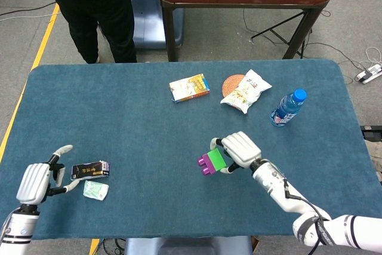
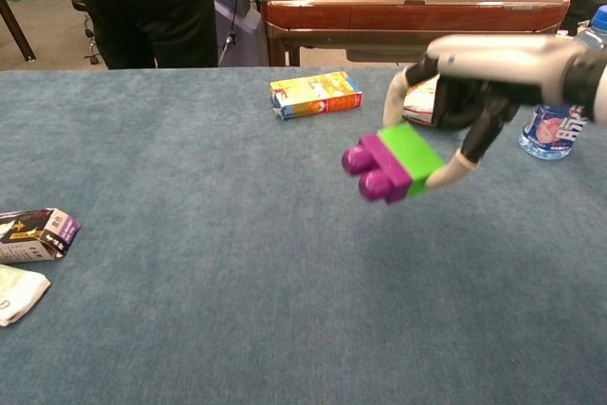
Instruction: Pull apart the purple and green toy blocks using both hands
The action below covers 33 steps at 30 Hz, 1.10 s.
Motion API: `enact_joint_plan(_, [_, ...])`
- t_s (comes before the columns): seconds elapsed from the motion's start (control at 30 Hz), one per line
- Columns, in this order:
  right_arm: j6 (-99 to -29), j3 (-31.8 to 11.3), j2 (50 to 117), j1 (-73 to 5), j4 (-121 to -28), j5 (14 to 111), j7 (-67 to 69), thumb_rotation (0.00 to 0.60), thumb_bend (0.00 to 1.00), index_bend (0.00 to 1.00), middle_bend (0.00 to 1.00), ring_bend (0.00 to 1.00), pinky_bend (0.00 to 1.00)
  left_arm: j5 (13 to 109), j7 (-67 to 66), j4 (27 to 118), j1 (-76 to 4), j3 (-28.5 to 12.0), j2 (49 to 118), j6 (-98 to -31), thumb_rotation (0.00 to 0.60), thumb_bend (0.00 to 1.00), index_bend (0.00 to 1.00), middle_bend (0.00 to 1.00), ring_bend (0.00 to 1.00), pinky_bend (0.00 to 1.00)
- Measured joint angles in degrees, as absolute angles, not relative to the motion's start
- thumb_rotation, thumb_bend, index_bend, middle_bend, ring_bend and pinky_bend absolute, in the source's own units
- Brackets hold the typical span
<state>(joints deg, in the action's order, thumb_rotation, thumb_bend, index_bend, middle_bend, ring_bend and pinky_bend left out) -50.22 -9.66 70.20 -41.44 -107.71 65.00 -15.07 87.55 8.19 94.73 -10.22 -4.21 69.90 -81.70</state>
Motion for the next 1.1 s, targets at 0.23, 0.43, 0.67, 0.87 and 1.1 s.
enact_joint_plan(0.23, [-49.22, -13.76, 61.39, -42.69, -112.76, 62.93, -12.06, 0.6, 0.0, 0.57, 1.0, 1.0, 1.0, 86.09, 8.81, 104.49, -15.3, -7.19, 67.81, -75.84, 0.6, 0.01, 0.24, 1.0, 0.96, 1.0])
enact_joint_plan(0.43, [-45.94, -16.62, 56.95, -46.08, -114.76, 57.73, -10.73, 0.6, 0.0, 0.57, 1.0, 1.0, 1.0, 81.2, 7.19, 112.98, -20.94, -10.25, 66.72, -68.8, 0.6, 0.0, 0.22, 1.0, 0.98, 1.0])
enact_joint_plan(0.67, [-43.51, -18.41, 56.67, -50.54, -113.83, 52.5, -9.74, 0.6, 0.0, 0.57, 1.0, 1.0, 1.0, 74.83, 1.4, 116.57, -25.28, -13.21, 70.65, -66.71, 0.6, 0.0, 0.2, 1.0, 0.98, 1.0])
enact_joint_plan(0.87, [-42.96, -18.92, 58.04, -54.74, -112.05, 46.83, -10.69, 0.6, 0.0, 0.57, 1.0, 1.0, 1.0, 70.88, -4.28, 117.04, -28.15, -14.84, 76.09, -67.43, 0.6, 0.0, 0.22, 1.0, 0.99, 1.0])
enact_joint_plan(1.1, [-44.3, -18.73, 61.98, -59.66, -109.85, 40.31, -13.08, 0.6, 0.0, 0.57, 1.0, 1.0, 1.0, 64.01, -9.25, 117.26, -30.92, -17.24, 80.49, -68.92, 0.6, 0.0, 0.23, 1.0, 1.0, 1.0])
